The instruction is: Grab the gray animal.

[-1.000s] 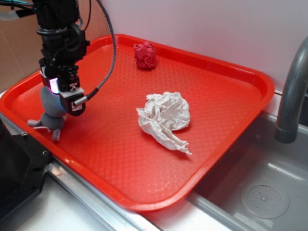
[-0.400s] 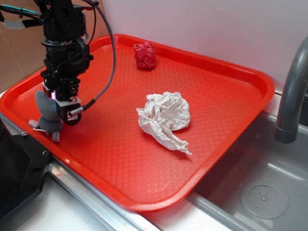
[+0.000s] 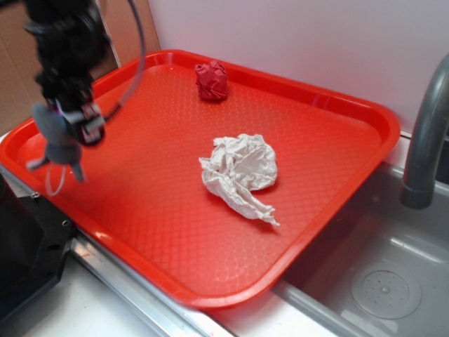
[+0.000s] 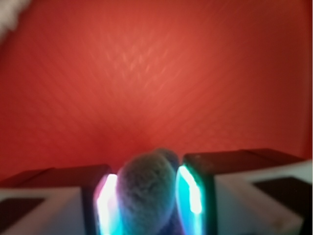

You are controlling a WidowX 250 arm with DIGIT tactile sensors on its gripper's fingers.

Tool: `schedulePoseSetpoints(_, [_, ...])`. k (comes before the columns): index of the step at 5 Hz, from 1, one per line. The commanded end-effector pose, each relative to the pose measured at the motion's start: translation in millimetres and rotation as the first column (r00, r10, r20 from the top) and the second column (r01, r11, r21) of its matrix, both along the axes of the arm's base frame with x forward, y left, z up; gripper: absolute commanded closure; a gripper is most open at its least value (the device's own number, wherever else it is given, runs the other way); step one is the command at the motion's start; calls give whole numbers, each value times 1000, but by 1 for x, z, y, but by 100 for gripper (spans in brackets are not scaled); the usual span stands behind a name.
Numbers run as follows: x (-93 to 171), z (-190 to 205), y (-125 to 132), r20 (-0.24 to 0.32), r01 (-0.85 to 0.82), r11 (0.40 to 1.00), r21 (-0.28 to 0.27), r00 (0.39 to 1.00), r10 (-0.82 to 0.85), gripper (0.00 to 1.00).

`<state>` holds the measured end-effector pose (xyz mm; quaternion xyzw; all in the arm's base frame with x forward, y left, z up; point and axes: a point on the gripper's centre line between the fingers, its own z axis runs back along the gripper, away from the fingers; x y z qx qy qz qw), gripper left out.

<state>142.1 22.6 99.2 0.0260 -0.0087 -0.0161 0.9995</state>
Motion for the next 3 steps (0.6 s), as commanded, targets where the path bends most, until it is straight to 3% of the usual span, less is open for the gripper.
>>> schedulePoseSetpoints(1, [41,104,-20,84,-102,994,-34,991,105,100])
schedulePoseSetpoints(2, [57,155,-15,88,-149,987,-60,984,154,100])
schedulePoseSetpoints(3, [62,169,-11,78,-167,985,-29,982,169,100])
